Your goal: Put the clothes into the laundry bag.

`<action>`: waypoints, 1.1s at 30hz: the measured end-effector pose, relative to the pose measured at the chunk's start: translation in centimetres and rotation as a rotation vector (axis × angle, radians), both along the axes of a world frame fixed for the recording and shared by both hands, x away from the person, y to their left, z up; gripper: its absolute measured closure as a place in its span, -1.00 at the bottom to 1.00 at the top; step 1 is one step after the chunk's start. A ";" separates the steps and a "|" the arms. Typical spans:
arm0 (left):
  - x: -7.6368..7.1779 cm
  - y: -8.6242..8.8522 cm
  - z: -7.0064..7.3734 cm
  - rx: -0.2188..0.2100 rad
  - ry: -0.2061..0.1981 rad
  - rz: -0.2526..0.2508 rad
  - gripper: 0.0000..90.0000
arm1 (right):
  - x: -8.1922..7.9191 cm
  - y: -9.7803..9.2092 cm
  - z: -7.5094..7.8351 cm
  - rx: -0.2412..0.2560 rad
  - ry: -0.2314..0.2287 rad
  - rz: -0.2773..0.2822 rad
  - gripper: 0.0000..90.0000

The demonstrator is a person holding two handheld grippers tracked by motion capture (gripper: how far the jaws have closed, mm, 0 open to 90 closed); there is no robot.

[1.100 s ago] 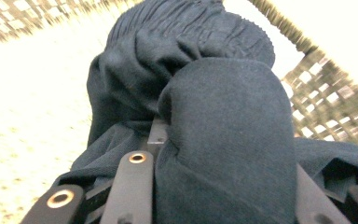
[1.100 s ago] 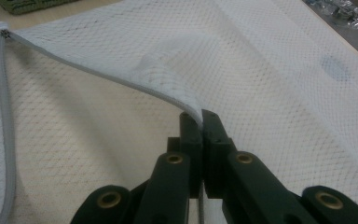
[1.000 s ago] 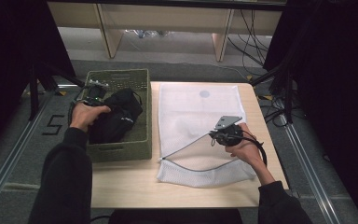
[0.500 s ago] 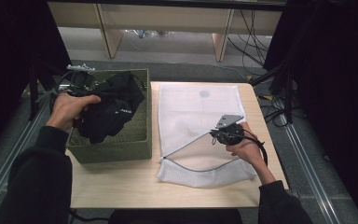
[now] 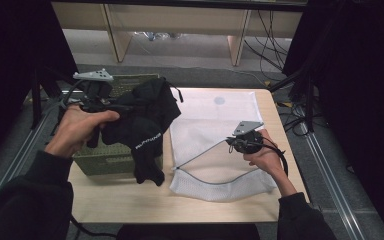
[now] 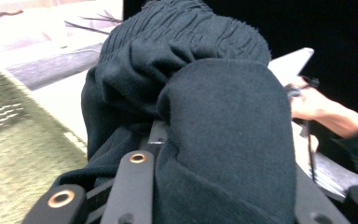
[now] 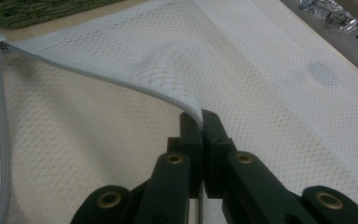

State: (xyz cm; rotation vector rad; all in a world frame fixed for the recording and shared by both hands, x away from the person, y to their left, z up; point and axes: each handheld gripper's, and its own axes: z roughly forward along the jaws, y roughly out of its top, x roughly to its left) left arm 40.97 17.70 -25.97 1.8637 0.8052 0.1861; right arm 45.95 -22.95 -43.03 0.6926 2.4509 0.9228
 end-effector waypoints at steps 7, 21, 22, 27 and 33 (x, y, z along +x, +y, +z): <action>-1.8 -3.1 -0.3 -0.054 0.017 -0.104 0.52 | 0.2 -0.2 0.0 0.002 -0.015 0.007 1.00; -2.6 -10.6 -5.1 -0.033 0.082 -0.291 0.51 | 0.5 -0.9 0.7 0.051 -0.020 -0.004 1.00; -2.6 -10.6 -5.1 -0.033 0.082 -0.291 0.51 | 0.5 -0.9 0.7 0.051 -0.020 -0.004 1.00; -2.0 -13.0 -9.3 -0.028 0.162 -0.323 0.51 | 0.6 -1.2 0.9 0.062 -0.028 0.001 1.00; -1.3 -15.4 -13.6 -0.020 0.220 -0.344 0.50 | 0.6 -1.4 1.1 0.084 -0.015 -0.005 1.00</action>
